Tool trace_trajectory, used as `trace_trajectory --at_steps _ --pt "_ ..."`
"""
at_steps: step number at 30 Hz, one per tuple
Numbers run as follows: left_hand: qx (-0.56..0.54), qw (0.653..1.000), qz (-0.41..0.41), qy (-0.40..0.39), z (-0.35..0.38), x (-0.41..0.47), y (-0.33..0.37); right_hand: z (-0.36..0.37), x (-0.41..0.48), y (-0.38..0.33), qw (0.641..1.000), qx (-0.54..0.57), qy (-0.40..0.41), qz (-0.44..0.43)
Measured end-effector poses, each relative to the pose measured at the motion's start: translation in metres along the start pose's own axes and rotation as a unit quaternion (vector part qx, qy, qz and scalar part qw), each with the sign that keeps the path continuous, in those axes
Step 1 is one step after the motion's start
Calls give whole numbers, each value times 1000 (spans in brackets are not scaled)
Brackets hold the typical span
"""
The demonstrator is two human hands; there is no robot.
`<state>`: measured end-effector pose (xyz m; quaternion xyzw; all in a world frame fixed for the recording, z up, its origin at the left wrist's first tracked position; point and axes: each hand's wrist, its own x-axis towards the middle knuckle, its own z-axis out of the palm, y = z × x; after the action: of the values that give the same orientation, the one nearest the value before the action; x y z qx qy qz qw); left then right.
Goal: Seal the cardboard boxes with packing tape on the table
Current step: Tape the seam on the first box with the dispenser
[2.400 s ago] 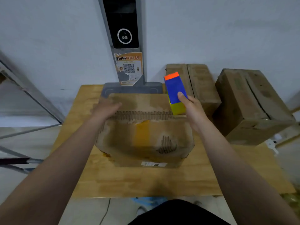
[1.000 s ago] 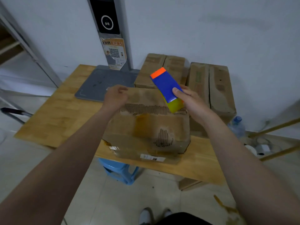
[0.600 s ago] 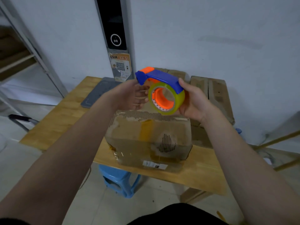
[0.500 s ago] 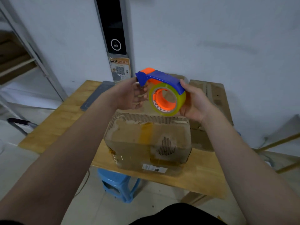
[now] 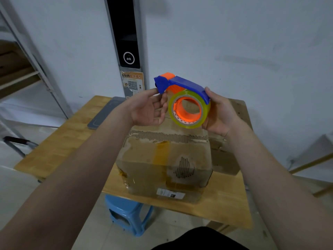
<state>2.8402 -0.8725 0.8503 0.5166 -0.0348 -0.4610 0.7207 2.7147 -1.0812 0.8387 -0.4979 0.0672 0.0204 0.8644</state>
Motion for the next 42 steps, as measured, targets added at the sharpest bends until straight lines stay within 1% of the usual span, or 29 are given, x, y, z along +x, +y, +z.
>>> trace_trajectory --at_steps 3,6,8,10,12,13,15,21,23,27,32,36,37,39,42 --pt "-29 1000 0 11 1 -1 -5 2 -2 1 1000 -8 6 0" --pt "-1 998 18 58 1 1 -5 0 -1 3 999 -38 16 0" --pt "28 995 27 87 2 1 -6 -2 2 3 997 -70 39 -4" --pt "49 992 29 108 4 2 -7 -2 5 3 986 -145 83 -17" --pt "58 990 27 123 5 4 -8 -2 8 2 961 -244 122 -40" --pt "60 990 26 127 5 5 -9 -2 8 1 950 -280 127 -47" --pt "63 990 26 127 5 6 -9 -1 8 -2 940 -320 113 -39" --pt "95 989 21 115 3 7 -6 2 13 1 935 -349 55 20" --pt "109 987 11 113 1 9 -5 4 16 6 938 -340 72 16" --pt "111 986 2 126 2 12 -7 5 21 12 945 -305 119 -18" --pt "136 983 -34 121 4 12 -7 -2 16 14 958 -264 110 -24" --pt "177 969 -25 168 7 17 -9 -3 15 23 948 -283 138 -59" --pt "182 969 -25 165 6 17 -9 -3 15 26 944 -290 142 -69" --pt "169 976 -39 128 5 14 -9 -6 13 28 943 -291 137 -81" --pt "111 988 -78 67 4 10 -9 -12 10 27 944 -295 110 -93"
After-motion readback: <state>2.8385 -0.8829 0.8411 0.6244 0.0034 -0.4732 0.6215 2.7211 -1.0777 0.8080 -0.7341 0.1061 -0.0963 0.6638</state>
